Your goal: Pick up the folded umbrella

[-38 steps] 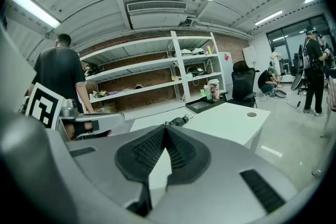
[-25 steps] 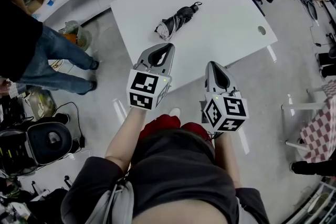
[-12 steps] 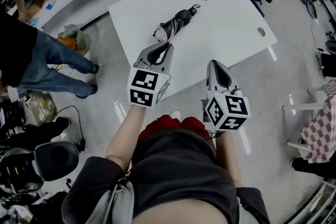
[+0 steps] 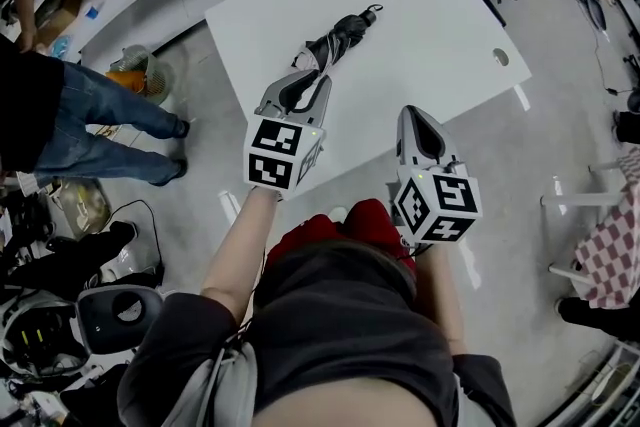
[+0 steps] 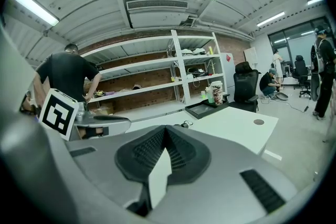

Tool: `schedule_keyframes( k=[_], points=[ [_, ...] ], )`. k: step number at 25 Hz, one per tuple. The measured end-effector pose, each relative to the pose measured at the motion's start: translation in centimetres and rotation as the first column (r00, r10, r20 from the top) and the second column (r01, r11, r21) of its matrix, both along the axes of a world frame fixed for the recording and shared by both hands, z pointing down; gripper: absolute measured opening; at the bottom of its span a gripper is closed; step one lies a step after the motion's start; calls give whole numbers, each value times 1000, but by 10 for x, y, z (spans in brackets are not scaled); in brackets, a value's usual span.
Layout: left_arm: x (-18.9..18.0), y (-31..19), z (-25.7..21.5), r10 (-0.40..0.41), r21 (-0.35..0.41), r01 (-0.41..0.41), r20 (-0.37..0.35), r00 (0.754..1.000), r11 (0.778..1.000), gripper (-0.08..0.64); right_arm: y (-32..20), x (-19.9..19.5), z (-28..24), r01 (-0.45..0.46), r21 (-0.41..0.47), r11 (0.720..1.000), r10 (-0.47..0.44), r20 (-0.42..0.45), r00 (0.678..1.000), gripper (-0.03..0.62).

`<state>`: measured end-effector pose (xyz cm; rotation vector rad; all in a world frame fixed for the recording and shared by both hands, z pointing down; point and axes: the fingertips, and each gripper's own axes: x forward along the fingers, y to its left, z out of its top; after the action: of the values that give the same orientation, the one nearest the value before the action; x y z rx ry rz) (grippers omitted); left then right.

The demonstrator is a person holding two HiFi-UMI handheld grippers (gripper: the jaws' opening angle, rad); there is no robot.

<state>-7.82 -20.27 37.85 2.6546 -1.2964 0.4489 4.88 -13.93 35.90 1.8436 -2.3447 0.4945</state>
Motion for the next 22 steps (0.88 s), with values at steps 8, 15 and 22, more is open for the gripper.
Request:
schedule_keyframes(
  k=[8, 15, 22],
  points=[
    [6, -22, 12, 7, -35, -5, 47, 999, 999, 128, -13, 4, 3, 20, -9, 1000, -20, -3, 1000, 18],
    [12, -51, 23, 28, -71, -21, 99, 995, 997, 185, -38, 11, 10, 30, -30, 999, -30, 1, 1000, 18],
    [25, -71, 40, 23, -118, -5, 152, 988, 993, 229, -60, 23, 21, 57, -59, 997, -56, 15, 998, 18]
  ],
)
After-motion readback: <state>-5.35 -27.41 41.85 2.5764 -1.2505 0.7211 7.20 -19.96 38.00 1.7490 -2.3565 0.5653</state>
